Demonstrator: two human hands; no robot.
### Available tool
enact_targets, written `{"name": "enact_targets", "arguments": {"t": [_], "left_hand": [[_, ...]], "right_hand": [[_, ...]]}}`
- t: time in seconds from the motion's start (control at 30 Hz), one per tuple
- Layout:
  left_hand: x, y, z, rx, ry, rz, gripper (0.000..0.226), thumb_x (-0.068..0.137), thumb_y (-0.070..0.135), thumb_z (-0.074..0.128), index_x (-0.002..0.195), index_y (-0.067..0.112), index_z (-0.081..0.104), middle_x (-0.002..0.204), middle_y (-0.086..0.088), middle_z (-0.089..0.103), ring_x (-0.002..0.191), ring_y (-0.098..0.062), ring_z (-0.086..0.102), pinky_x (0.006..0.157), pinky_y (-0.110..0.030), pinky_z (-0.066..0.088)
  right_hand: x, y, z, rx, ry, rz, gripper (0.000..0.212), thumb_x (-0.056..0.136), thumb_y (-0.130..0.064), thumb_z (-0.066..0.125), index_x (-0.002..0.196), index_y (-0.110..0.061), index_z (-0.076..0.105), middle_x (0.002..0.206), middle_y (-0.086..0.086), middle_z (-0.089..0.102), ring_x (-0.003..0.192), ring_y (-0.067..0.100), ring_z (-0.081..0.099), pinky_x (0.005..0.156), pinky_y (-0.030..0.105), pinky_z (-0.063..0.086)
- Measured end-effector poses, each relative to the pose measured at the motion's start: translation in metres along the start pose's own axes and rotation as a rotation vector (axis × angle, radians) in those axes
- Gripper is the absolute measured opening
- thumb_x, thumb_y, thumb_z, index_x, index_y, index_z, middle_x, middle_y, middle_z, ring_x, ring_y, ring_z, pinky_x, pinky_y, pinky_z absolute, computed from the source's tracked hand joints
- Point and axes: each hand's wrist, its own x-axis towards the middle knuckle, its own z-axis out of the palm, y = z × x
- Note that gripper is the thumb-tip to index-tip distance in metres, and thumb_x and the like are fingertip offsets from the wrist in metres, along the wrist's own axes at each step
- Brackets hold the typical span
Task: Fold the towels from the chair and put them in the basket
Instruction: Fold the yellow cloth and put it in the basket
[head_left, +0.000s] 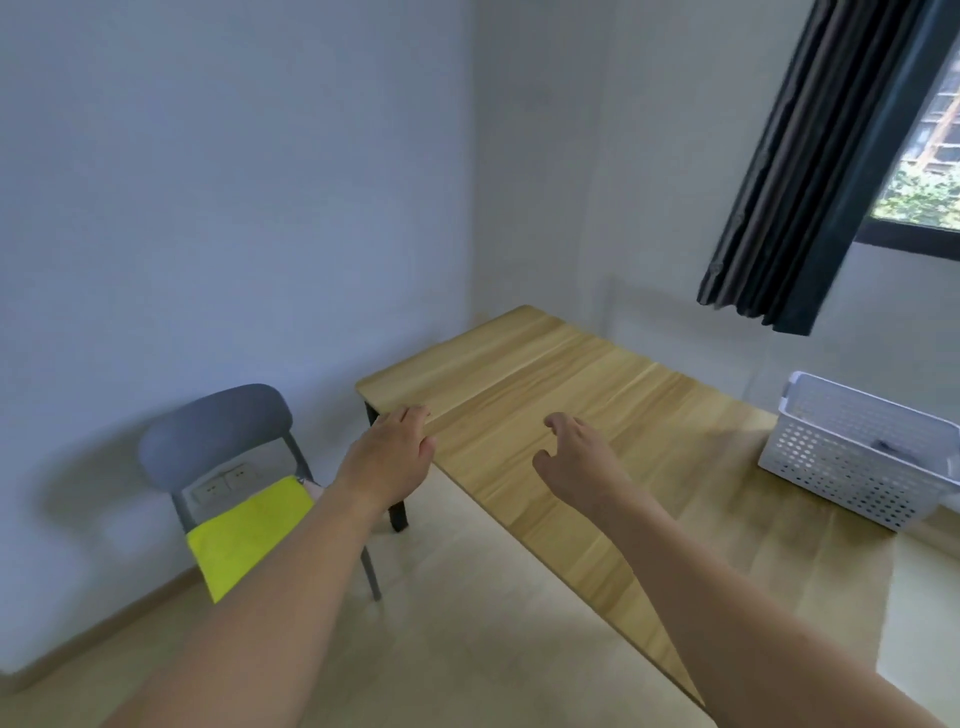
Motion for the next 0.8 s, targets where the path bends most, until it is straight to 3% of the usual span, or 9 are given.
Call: {"name": "enact_targets", "arguments": {"t": [0.53, 0.67, 0.8], "left_hand": [[0.022, -0.297, -0.043, -0.101, -0.058, -0.186, 0.04, 0.099, 0.023, 0.039, 0.136, 0.008, 0.044, 0.14, -0.011, 0.047, 0.127, -0.027, 0.044, 0.101, -0.037, 0.039], [0.043, -0.342, -0.048, -0.124, -0.106, -0.224, 0.036, 0.1, 0.021, 0.039, 0.132, 0.008, 0.045, 0.137, -0.01, 0.048, 0.124, -0.027, 0.046, 0.097, -0.036, 0.038], [0.059, -0.386, -0.047, -0.099, -0.077, -0.231, 0.033, 0.1, 0.024, 0.04, 0.13, 0.013, 0.047, 0.135, -0.007, 0.05, 0.121, -0.026, 0.048, 0.094, -0.037, 0.042]], "right_hand": [[0.105, -0.239, 0.179, 0.023, -0.192, -0.063, 0.048, 0.092, -0.018, 0.047, 0.138, -0.009, 0.039, 0.137, 0.007, 0.048, 0.125, 0.023, 0.045, 0.1, 0.031, 0.037], [0.14, -0.264, 0.201, 0.008, -0.189, -0.033, 0.044, 0.091, -0.016, 0.047, 0.134, -0.007, 0.043, 0.131, 0.008, 0.052, 0.119, 0.025, 0.05, 0.094, 0.032, 0.041], [0.186, -0.281, 0.23, 0.025, -0.21, -0.052, 0.049, 0.092, -0.017, 0.046, 0.14, -0.009, 0.038, 0.14, 0.008, 0.047, 0.126, 0.023, 0.045, 0.098, 0.031, 0.039]]}}
